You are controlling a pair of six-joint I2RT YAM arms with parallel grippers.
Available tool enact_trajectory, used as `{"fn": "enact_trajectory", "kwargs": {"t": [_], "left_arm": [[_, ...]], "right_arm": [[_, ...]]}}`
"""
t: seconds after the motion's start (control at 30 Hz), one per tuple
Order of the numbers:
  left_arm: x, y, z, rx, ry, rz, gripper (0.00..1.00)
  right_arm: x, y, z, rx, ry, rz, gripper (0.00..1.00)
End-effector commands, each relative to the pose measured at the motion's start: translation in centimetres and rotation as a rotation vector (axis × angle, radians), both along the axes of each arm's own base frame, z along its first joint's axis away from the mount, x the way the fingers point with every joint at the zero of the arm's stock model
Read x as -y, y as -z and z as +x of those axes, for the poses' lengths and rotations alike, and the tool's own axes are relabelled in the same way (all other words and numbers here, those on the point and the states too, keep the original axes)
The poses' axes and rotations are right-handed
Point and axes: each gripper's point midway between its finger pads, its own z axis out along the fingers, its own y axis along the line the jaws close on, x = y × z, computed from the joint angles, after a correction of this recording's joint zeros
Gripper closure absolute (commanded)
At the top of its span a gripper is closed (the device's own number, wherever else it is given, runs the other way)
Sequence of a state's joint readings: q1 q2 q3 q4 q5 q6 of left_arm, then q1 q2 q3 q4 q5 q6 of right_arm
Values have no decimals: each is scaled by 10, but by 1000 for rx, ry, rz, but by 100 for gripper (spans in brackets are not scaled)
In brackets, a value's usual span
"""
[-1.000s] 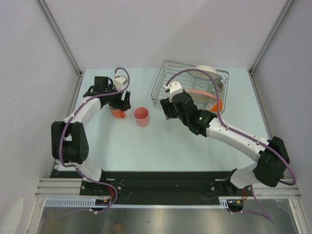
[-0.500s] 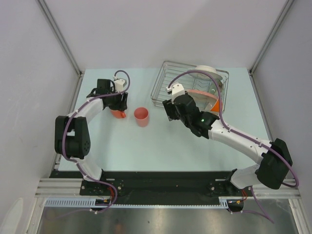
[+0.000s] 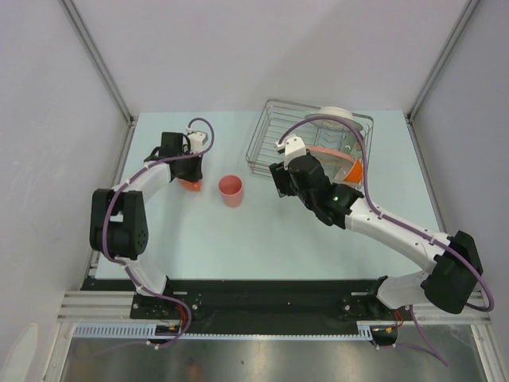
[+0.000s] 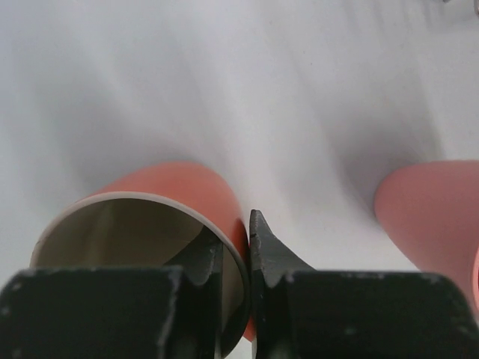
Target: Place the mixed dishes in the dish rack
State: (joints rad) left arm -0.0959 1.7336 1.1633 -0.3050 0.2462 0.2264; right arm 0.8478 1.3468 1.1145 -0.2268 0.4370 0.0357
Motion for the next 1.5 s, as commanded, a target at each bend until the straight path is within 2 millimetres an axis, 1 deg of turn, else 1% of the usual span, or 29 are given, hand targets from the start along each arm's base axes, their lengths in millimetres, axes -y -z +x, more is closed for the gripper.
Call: {"fn": "enact_trajectory", "kwargs": {"t": [0.0, 0.1, 0.13, 0.17, 0.2, 0.23, 0.27, 0.3, 0.33, 0.4, 0.43, 0.47, 0.5, 0.53, 0.57, 0.6, 0.63, 0.67, 0.73, 0.83, 0.87, 0.93, 1.0, 1.13, 1.17, 1.2, 1.27, 1.3, 1.47], "left_arm": [[-5, -47, -8, 113, -3, -12, 100], [-5, -70, -18, 140, 7, -62, 100], [-8, -91, -21, 182, 7, -91, 100], [-7, -101, -24, 194, 17, -119, 100], [1, -115, -31, 198, 49, -184, 100], [4, -138, -37, 245, 68, -214, 100], [-2, -150, -40, 264, 59, -241, 100], [3, -166, -44, 281, 70, -287, 100], [10, -184, -53, 309, 111, -341, 100], [25, -211, -66, 324, 172, -455, 100], [32, -221, -72, 327, 201, -500, 100], [37, -237, -77, 336, 208, -562, 100], [42, -246, -81, 335, 231, -607, 100], [55, -256, -95, 316, 309, -677, 99], [60, -269, -97, 313, 325, -749, 100], [69, -277, -110, 285, 401, -815, 100], [73, -273, -113, 243, 417, -868, 100], [77, -293, -116, 247, 449, -947, 100], [82, -305, -125, 222, 492, -1071, 100], [85, -316, -134, 210, 529, -1175, 100], [88, -327, -144, 207, 576, -1242, 100], [88, -338, -156, 211, 631, -1312, 100], [92, -337, -157, 166, 621, -1347, 100], [100, -321, -161, 120, 613, -1363, 100], [109, -319, -167, 101, 641, -1366, 100], [111, -319, -168, 98, 643, -1372, 100], [119, -318, -174, 80, 666, -1369, 100], [121, -318, -176, 74, 676, -1363, 100], [130, -311, -175, 41, 687, -1356, 100]], "right_arm": [[-5, -9, 1, 16, 6, 54, 35], [-10, -11, 1, 12, -8, 77, 35], [-12, -13, 1, 13, -13, 89, 34], [-13, -15, 1, 6, -11, 111, 33], [-19, -17, 0, -1, -36, 138, 31], [-21, -21, 0, -3, -45, 161, 26], [-22, -24, 1, -15, -42, 202, 22], [-29, -28, -2, -31, -85, 242, 15], [-32, -32, -4, -39, -107, 275, 0], [-44, -50, -12, -48, -208, 402, 0], [-45, -52, -14, -49, -238, 437, 0], [-55, -57, -24, -57, -340, 514, 0], [-57, -58, -29, -55, -382, 546, 0], [-62, -65, -43, -51, -471, 586, 0], [-61, -64, -45, -41, -496, 648, 0], [-62, -64, -50, -46, -529, 680, 0], [-65, -64, -59, -74, -589, 714, 0], [-64, -65, -58, -89, -596, 771, 0], [-68, -59, -62, -158, -643, 816, 0], [-73, -63, -65, -226, -681, 917, 0], [-77, -63, -62, -228, -695, 945, 0], [-80, -67, -64, -275, -708, 1009, 0], [-85, -75, -63, -254, -745, 1052, 0], [-96, -87, -58, -265, -770, 1114, 0], [-98, -88, -58, -261, -775, 1116, 0], [-102, -84, -54, -266, -768, 1117, 0], [-107, -92, -53, -257, -786, 1150, 0], [-111, -88, -49, -269, -786, 1161, 0], [-117, -106, -49, -272, -846, 1284, 0]]}}
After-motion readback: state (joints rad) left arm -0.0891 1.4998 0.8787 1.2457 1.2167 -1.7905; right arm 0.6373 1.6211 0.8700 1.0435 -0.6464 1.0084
